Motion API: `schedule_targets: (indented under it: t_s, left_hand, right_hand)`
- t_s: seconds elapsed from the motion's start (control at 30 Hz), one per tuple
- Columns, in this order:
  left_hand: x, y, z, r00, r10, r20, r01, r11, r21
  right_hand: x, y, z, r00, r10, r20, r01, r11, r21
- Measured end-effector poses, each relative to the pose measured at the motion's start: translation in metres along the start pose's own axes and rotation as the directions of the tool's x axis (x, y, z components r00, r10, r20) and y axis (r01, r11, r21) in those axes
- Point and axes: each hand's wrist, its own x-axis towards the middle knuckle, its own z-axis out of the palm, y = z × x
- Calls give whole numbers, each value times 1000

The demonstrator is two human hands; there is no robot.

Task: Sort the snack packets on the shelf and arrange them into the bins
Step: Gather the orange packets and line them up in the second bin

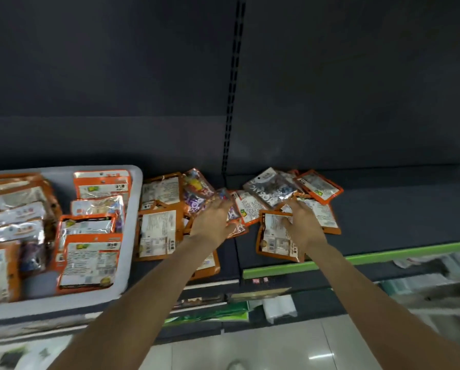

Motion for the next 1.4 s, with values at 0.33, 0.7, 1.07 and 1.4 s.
schedule_targets:
  t_s: [0.33,0.7,1.07,1.4]
  left_hand:
    - [19,0,13,998,-57,9,55,988,144]
    - [9,2,6,982,68,-178,-25,972,235]
    - [8,-3,-30,842,-249,-479,117,950,-288]
    - [-29,-20,-72,792,-317,-521,97,909,-406]
  right_hand:
    - [52,17,8,983,-135,124,149,982,-112]
    - [69,0,5,988,-143,58,148,985,-91]
    - [91,-12,10,998,13,56,-14,999,30]
    - [55,-52,-38,961,-231,-153,260,944,204]
